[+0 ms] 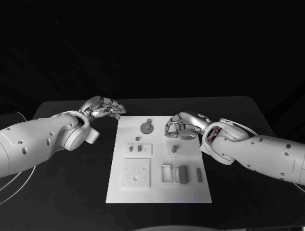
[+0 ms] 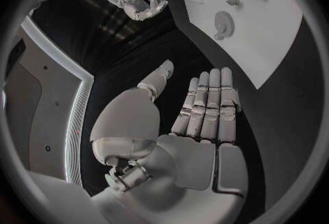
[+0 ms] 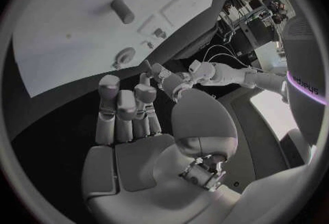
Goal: Assemble the parts on the task board
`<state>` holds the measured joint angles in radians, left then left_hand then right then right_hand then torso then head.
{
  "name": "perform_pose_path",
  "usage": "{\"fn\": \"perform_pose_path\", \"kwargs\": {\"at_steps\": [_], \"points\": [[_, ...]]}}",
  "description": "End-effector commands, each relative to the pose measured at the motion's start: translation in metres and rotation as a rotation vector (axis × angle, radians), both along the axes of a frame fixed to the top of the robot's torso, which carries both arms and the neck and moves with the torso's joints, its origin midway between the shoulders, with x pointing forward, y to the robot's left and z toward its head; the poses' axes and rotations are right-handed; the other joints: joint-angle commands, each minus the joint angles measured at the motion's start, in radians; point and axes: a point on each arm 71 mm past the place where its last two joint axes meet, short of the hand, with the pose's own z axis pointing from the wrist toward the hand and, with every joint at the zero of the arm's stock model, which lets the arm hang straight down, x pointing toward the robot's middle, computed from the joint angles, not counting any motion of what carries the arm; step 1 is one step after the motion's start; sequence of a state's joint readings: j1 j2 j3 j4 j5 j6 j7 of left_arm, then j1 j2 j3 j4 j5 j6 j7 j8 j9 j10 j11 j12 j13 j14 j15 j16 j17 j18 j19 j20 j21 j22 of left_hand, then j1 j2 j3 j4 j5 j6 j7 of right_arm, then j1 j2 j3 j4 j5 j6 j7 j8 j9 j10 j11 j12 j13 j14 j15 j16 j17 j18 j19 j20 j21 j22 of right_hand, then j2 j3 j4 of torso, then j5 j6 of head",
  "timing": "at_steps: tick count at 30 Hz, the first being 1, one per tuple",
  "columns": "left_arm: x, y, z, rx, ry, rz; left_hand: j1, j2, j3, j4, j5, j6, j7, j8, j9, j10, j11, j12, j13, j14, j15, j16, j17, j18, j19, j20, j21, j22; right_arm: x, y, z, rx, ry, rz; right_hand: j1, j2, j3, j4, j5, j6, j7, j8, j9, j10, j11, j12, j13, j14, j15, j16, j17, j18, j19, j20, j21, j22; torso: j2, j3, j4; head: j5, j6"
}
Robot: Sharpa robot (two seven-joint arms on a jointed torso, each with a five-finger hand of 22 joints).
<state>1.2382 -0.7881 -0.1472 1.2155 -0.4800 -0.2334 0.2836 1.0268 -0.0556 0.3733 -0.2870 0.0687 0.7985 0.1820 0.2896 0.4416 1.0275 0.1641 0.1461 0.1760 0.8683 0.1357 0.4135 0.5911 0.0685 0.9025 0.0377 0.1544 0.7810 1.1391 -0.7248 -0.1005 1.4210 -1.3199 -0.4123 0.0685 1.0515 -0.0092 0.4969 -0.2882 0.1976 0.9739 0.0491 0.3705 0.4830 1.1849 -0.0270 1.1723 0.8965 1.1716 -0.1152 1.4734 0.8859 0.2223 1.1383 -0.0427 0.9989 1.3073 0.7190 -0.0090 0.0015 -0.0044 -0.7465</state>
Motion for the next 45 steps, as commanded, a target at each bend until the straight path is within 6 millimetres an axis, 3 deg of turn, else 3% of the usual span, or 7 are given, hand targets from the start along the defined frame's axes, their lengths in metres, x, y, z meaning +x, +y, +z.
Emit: {"fn": "perform_pose_path", "kwargs": {"at_steps": [1, 9, 20, 32, 36, 45], "points": [[0.000, -0.002, 0.002, -0.008, -0.013, 0.006, 0.010, -0.004, -0.006, 0.000, -0.004, -0.004, -0.002, -0.004, -0.001, 0.004, 0.002, -0.007, -0.002, -0.003, 0.006, -0.007, 0.001, 0.008, -0.005, 0.004, -0.006, -0.002, -0.003, 0.016, -0.002, -0.005, 0.033, 0.041, -0.011, 0.001, 0.001, 0.003, 0.007, 0.044, 0.035, 0.004, 0.001, 0.007, 0.000, -0.006, 0.001, -0.001, -0.010, -0.002, -0.001, 0.039, 0.007, -0.002, 0.003, 0.011, -0.002, 0.0004, -0.0003, 0.014, 0.005], [0.001, -0.006, 0.002, -0.008, -0.017, 0.007, 0.011, -0.005, -0.007, 0.001, -0.004, -0.003, -0.003, -0.003, -0.001, 0.007, 0.001, -0.008, -0.003, -0.009, 0.008, -0.011, 0.002, 0.007, -0.009, 0.005, -0.009, -0.003, -0.011, 0.056, -0.007, -0.026, 0.031, 0.136, -0.014, 0.001, 0.001, 0.003, 0.007, 0.043, 0.036, 0.003, 0.001, 0.006, 0.000, -0.007, 0.002, -0.001, -0.010, -0.003, -0.001, 0.039, 0.007, -0.002, 0.002, 0.010, -0.002, -0.0021, 0.0001, 0.034, 0.011], [0.001, -0.012, 0.002, -0.012, -0.018, -0.001, 0.012, -0.005, -0.007, 0.001, -0.004, -0.001, -0.003, -0.003, -0.001, 0.008, 0.001, -0.009, -0.003, -0.012, 0.010, -0.013, 0.002, 0.007, -0.011, 0.007, -0.011, -0.003, -0.019, 0.085, -0.022, -0.097, 0.015, 0.223, -0.021, -0.002, 0.002, 0.003, 0.006, 0.041, 0.037, 0.000, 0.001, 0.005, 0.001, -0.008, 0.003, -0.002, -0.010, -0.004, -0.001, 0.039, 0.006, -0.003, 0.001, 0.010, -0.001, -0.0017, 0.0013, 0.057, 0.002], [0.001, -0.015, 0.002, -0.013, -0.020, -0.003, 0.013, -0.004, -0.008, 0.001, -0.004, -0.001, -0.003, -0.003, -0.001, 0.011, 0.000, -0.009, -0.004, -0.015, 0.011, -0.016, 0.003, 0.007, -0.013, 0.008, -0.012, -0.003, -0.038, 0.097, -0.044, -0.126, 0.046, 0.283, -0.021, -0.002, 0.003, 0.001, 0.007, 0.040, 0.037, -0.002, 0.000, 0.005, 0.001, -0.009, 0.003, -0.002, -0.010, -0.004, -0.001, 0.039, 0.006, -0.003, 0.001, 0.009, -0.001, -0.0003, -0.0006, 0.080, -0.009], [0.001, -0.016, 0.002, -0.013, -0.019, -0.004, 0.013, -0.004, -0.008, 0.001, -0.004, -0.001, -0.002, -0.003, -0.001, 0.011, 0.000, -0.010, -0.004, -0.015, 0.012, -0.017, 0.003, 0.007, -0.014, 0.008, -0.012, -0.003, -0.039, 0.095, -0.050, -0.142, 0.051, 0.280, -0.021, -0.002, 0.004, 0.001, 0.007, 0.040, 0.037, -0.002, 0.000, 0.005, 0.001, -0.009, 0.003, -0.002, -0.010, -0.004, -0.001, 0.039, 0.007, -0.004, 0.000, 0.009, -0.001, -0.0005, -0.0007, 0.077, -0.008], [0.001, -0.017, 0.002, -0.014, -0.019, -0.006, 0.013, -0.004, -0.008, 0.001, -0.004, -0.001, -0.002, -0.003, -0.001, 0.011, 0.000, -0.011, -0.005, -0.017, 0.012, -0.018, 0.003, 0.007, -0.015, 0.009, -0.013, -0.003, -0.041, 0.095, -0.055, -0.154, 0.053, 0.285, -0.022, -0.002, 0.004, 0.001, 0.006, 0.040, 0.037, -0.002, 0.000, 0.005, 0.002, -0.009, 0.004, -0.002, -0.010, -0.004, -0.001, 0.039, 0.007, -0.004, 0.000, 0.009, -0.001, 0.0001, -0.0004, 0.084, -0.014]]}}
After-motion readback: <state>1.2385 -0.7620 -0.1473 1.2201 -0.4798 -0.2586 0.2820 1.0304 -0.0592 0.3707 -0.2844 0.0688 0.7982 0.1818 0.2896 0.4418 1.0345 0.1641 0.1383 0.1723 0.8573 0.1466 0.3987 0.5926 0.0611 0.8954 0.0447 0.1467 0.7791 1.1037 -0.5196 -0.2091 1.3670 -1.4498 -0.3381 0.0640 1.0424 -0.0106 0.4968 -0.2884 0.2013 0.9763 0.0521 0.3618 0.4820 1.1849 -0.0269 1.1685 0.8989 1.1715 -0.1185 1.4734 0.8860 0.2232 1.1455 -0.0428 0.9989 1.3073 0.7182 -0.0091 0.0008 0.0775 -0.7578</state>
